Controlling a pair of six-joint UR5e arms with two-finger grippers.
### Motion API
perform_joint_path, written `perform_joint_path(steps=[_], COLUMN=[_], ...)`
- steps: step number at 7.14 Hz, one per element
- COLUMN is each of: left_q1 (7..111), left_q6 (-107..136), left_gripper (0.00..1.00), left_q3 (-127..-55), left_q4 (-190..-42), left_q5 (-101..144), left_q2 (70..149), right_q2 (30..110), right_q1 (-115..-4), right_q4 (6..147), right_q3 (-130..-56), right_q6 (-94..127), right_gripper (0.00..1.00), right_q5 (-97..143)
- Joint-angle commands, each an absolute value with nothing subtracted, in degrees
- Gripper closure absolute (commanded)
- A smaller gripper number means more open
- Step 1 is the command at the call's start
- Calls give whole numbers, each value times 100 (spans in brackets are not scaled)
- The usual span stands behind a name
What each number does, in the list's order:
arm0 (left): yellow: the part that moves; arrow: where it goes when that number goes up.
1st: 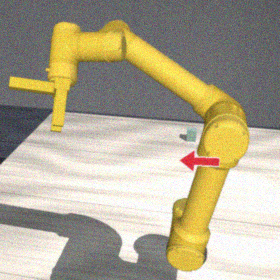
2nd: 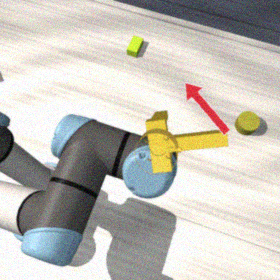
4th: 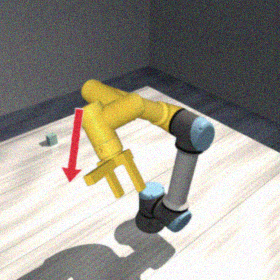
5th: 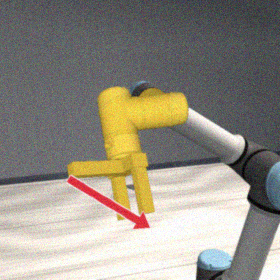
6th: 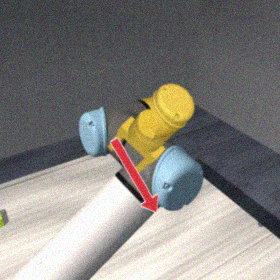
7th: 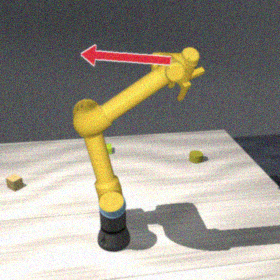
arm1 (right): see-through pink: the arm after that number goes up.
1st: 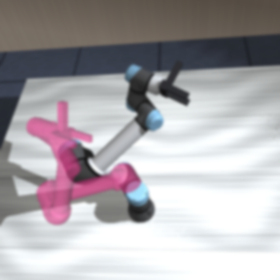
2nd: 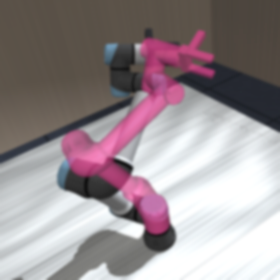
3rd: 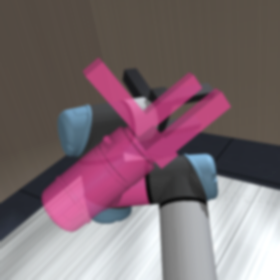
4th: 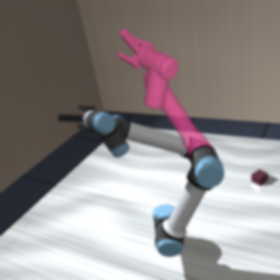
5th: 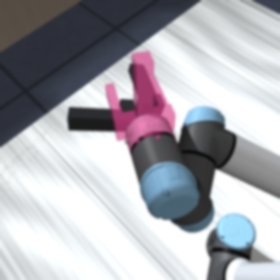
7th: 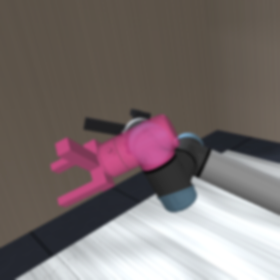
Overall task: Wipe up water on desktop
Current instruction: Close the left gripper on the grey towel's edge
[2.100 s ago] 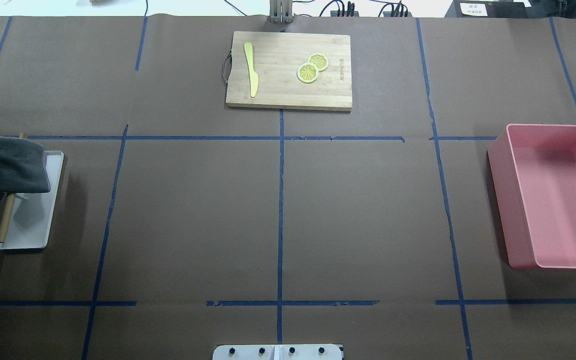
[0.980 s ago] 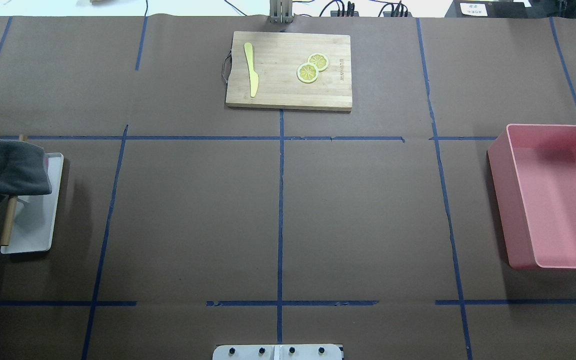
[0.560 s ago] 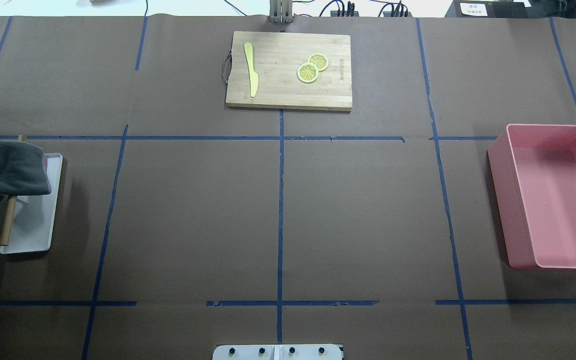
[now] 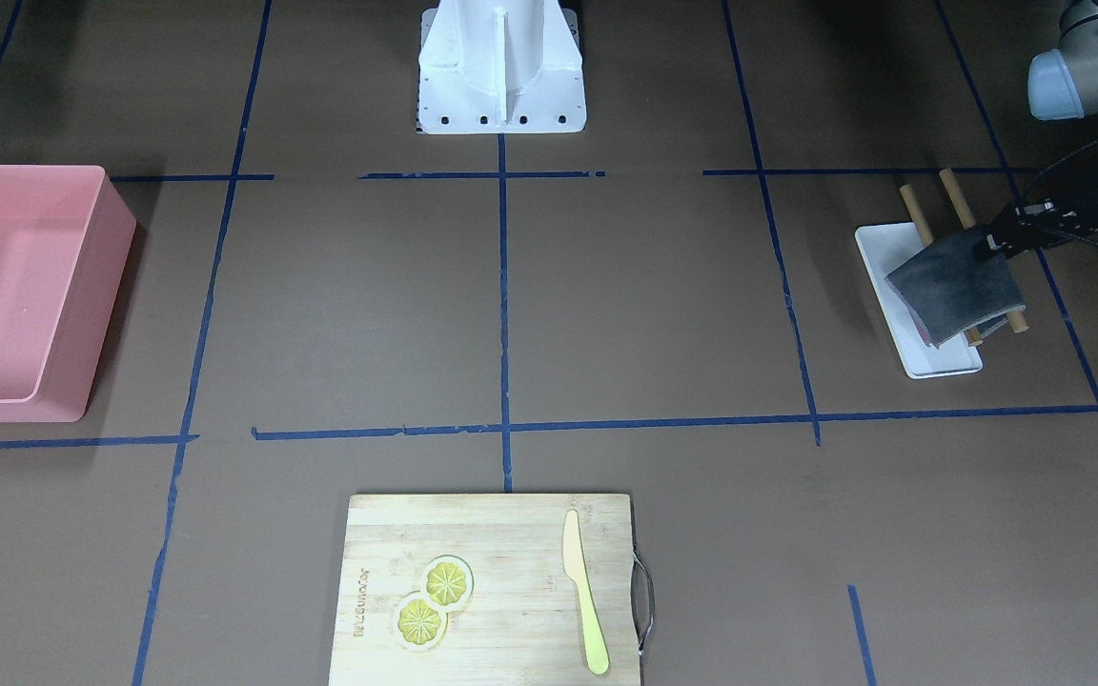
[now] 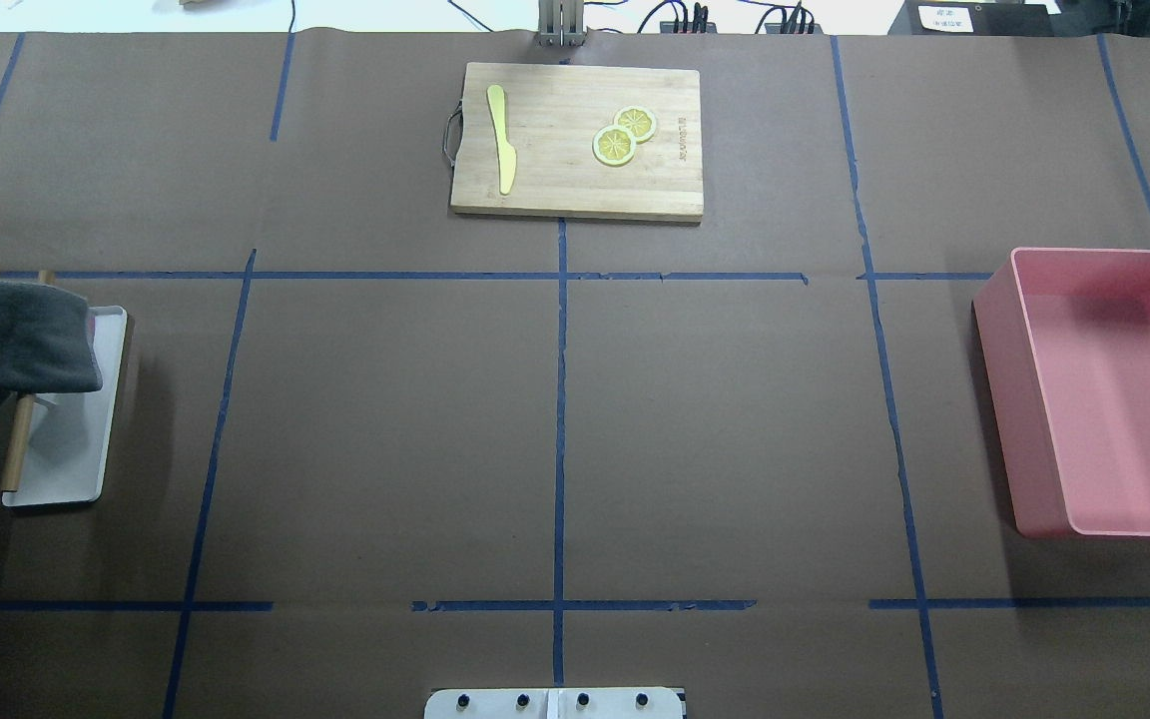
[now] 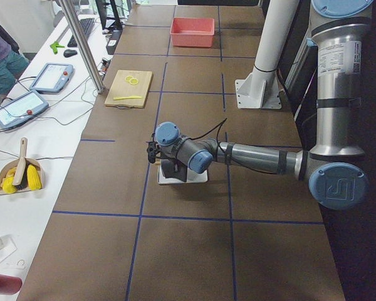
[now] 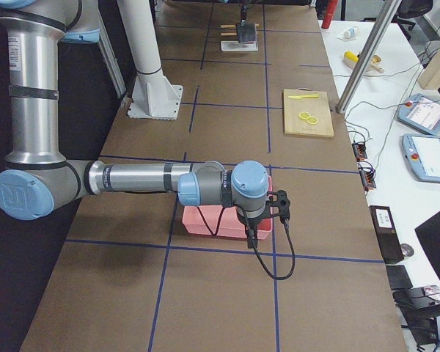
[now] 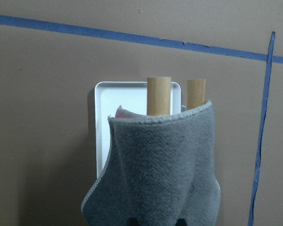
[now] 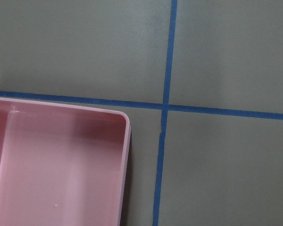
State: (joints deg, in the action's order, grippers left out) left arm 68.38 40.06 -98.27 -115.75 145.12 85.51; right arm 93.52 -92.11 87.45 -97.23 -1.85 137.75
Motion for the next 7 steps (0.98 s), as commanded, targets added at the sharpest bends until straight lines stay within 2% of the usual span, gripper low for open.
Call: perform_joint_path(steps=[1,2,7], left_q1=[6873,6977,7031], left_q6=[3999,3982,4008], left_gripper=[62,60,61], left_q3=[-9826,-9826,-9809], left_q4=[-11575,-11575,-11566], left_q5=[14493,14493,14493], left_q2=[8543,8543,8578], right_q2=[9352,9352,9352], right_q1=[-9211,-9211,-9211], right_q4=[8745,8745,8745], right_q3=[-9729,-9729,-9721], right_q6=[-185,-185,-185], right_gripper=[0,0,0], right_q5=[13781,13781,13781])
